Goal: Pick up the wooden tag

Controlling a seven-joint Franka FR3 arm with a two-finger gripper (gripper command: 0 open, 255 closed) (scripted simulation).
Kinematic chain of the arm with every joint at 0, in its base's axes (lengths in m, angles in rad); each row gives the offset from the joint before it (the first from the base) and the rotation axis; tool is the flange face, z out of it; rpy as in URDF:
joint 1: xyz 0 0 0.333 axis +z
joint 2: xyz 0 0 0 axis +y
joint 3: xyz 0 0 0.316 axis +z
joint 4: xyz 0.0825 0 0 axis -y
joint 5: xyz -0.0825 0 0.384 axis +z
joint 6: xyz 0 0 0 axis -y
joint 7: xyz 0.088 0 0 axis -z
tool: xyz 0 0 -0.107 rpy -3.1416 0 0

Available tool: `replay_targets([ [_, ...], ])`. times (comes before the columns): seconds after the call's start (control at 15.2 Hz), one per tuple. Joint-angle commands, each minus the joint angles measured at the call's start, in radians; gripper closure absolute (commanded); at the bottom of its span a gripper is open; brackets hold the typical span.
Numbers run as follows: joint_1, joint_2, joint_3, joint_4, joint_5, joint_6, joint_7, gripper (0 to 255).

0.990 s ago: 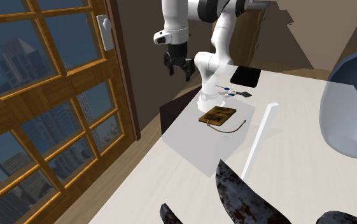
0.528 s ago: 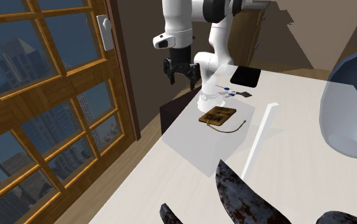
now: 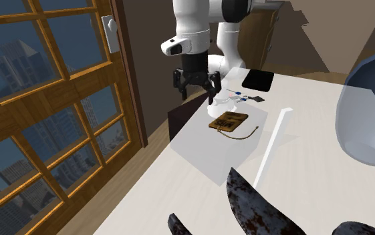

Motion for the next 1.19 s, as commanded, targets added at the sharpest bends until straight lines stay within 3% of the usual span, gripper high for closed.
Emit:
replay_targets([
  [0.0,0.013,0.052,0.014,0.071,0.002,-0.004,-0.005,0],
  [0.46,0.078,0.274,0.063,0.398,-0.022,-0.055,-0.004,0],
  [0.79,0.157,0.481,0.092,0.736,-0.066,-0.148,0.001,0],
  [1.12,0.146,0.452,0.091,0.636,-0.056,-0.077,-0.01,0],
])
